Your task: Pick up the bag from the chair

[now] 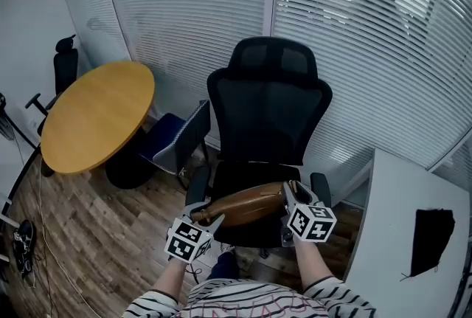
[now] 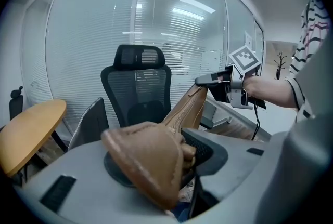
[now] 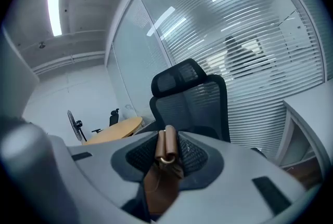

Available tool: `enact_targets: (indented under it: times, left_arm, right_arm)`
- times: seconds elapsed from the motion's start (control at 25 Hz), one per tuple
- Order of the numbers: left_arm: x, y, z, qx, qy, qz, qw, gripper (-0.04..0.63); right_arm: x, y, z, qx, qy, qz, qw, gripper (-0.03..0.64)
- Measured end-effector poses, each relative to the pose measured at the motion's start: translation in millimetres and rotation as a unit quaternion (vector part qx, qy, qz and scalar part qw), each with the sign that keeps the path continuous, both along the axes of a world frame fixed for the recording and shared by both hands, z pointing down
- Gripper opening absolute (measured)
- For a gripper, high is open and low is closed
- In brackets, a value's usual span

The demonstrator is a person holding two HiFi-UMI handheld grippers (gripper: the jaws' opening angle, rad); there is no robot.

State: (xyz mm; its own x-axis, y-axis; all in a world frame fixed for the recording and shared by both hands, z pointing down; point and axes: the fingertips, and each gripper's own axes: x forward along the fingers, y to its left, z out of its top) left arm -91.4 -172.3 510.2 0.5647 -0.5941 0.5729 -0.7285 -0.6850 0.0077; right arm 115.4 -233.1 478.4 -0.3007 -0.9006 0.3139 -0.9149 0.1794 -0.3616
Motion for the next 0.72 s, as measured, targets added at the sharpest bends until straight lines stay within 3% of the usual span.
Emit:
enact_targets:
  times: [0.2,0.72]
  left_arm:
    - [3,23,-16,0.019,-0.004,-0.001,0.9998,0.199]
    - [13,89,-20,0.018,-0.011,0.000,0.9998,0.195]
  right_arm:
    - [3,22,-16,0.015,-0.003,-0.001,1.000,0.129]
    - [12,87,-16,0.012,-0.007,-0.002,1.000,0.126]
